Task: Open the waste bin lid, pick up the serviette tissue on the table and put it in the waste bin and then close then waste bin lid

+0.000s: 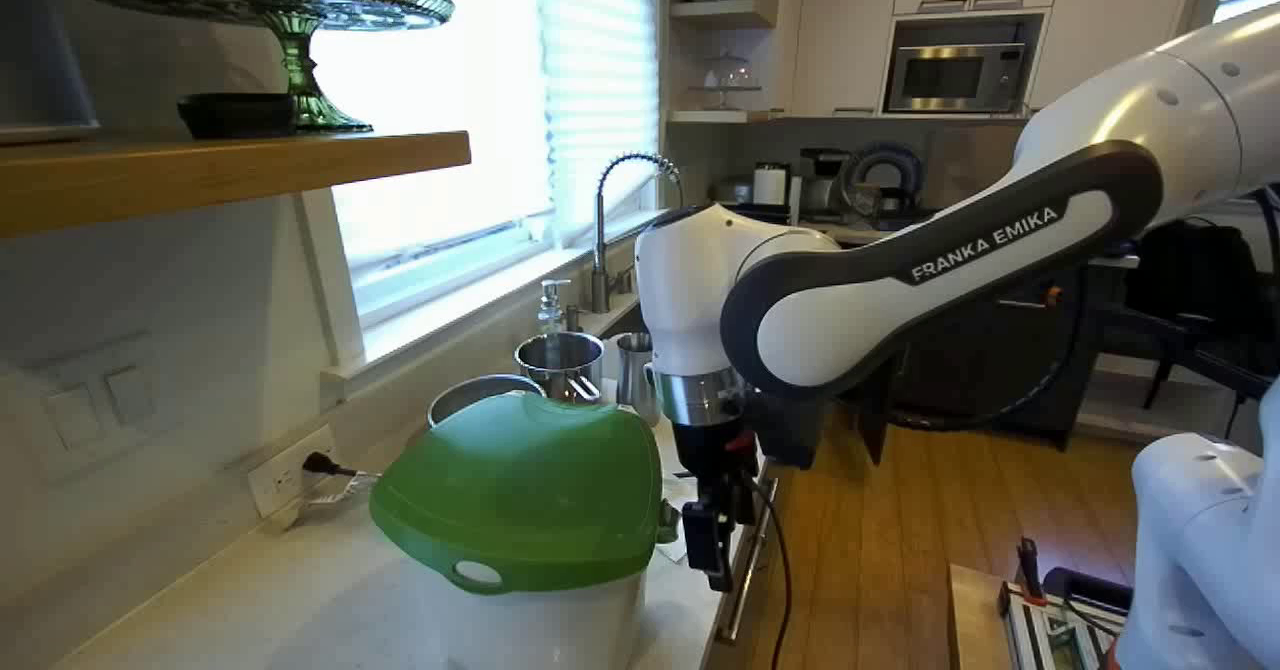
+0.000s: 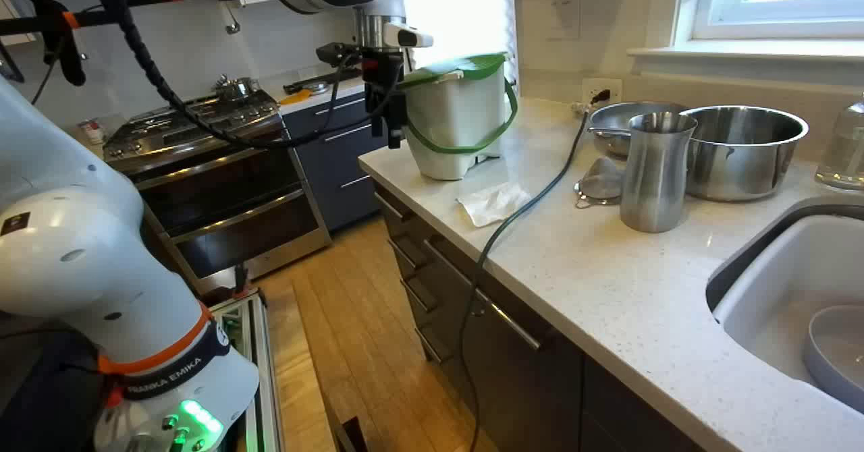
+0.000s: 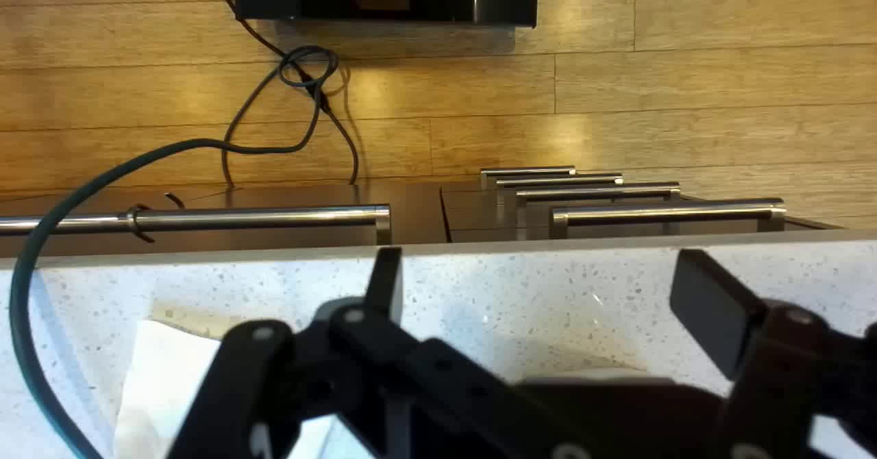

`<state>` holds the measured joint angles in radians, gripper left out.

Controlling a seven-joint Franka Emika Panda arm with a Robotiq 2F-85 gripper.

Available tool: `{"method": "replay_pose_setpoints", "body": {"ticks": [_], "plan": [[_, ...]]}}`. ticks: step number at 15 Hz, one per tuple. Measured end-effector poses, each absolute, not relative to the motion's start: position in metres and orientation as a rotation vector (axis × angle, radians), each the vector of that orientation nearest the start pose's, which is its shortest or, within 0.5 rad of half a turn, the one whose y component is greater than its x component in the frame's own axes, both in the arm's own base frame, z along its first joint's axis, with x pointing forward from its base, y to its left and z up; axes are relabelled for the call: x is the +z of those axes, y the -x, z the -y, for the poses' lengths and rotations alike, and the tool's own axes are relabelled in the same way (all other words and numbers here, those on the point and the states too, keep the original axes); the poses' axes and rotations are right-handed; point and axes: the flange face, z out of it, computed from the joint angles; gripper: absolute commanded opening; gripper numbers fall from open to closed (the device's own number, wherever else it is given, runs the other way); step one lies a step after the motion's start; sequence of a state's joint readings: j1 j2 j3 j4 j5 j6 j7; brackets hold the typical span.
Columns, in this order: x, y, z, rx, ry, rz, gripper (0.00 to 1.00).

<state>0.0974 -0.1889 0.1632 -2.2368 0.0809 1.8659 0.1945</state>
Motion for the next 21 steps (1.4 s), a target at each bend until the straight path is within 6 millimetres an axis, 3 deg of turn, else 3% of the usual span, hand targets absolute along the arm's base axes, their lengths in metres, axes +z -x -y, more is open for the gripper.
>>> {"method": "replay_pose_setpoints", "body": {"ticks": [6,8,14,17,21], "plan": [[0.435,-0.45,-0.13,0.294,3.127,0.054,1.0],[0.445,-0.448,-0.141,0.282,3.14,0.097,1.0],[0.502,-0.424,-0.21,0.161,3.313,0.266,1.0],[0.527,-0.412,-0.251,-0.035,3.421,0.424,1.0],[0.538,-0.404,-0.297,-0.352,3.546,0.611,1.0]]}}
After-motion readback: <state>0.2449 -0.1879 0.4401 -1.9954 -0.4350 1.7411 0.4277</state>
